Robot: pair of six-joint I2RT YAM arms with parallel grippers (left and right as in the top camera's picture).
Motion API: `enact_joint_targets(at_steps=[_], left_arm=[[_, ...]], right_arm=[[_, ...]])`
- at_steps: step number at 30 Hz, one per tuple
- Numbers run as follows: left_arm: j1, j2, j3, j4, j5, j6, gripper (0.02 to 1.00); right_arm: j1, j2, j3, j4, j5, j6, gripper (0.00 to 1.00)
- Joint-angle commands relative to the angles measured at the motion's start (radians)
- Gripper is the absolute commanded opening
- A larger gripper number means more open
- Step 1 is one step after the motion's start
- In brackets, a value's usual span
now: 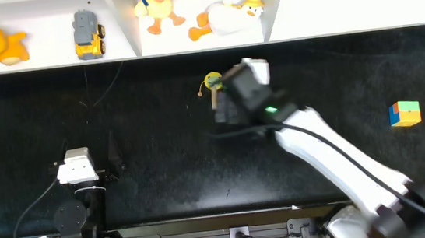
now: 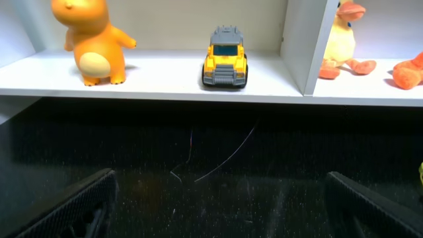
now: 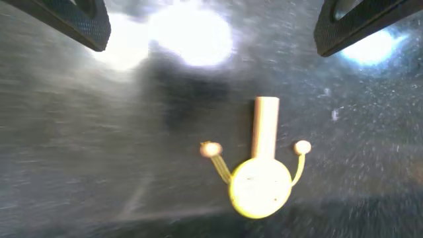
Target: Store Toys
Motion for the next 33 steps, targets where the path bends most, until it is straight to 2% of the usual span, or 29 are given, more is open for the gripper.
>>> enact_joint_targets(at_steps=[1, 9, 21, 26, 28, 29, 30, 33], left_arm=[[0.003, -0.011, -0.001, -0.004, -0.008, -0.019, 0.998], [0.003, -0.01, -0.001, -0.004, -0.008, -0.019, 0.998], [0.003, -0.01, -0.001, -0.004, -0.008, -0.019, 0.998], [0.003, -0.01, -0.001, -0.004, -0.008, -0.019, 0.998], [0.003, -0.01, -0.001, -0.004, -0.008, -0.019, 0.998], [0.003, -0.01, -0.001, -0.004, -0.008, -0.019, 0.996], [0.003, -0.01, -0.001, -0.004, -0.008, -0.019, 0.998], [0.003, -0.01, -0.001, -0.004, -0.008, -0.019, 0.998]], right_arm=[[0.076, 0.191, 0.122, 0.0, 0.047, 0.108, 0.998], [0.103, 0.377, 0.212, 0.011, 0.073, 0.136, 0.998], [0.101, 0.43, 0.213, 0.084, 0.124, 0.136, 0.978], [0.101, 0.454, 0.213, 0.101, 0.131, 0.136, 0.936], [0.101, 0.46, 0.213, 0.102, 0.151, 0.136, 0.838], [0.101, 0.46, 0.213, 0.102, 0.15, 0.136, 0.735], [0.1, 0.46, 0.213, 0.101, 0.149, 0.136, 0.518], [0.1, 0.46, 0.213, 0.1, 0.134, 0.136, 0.323]])
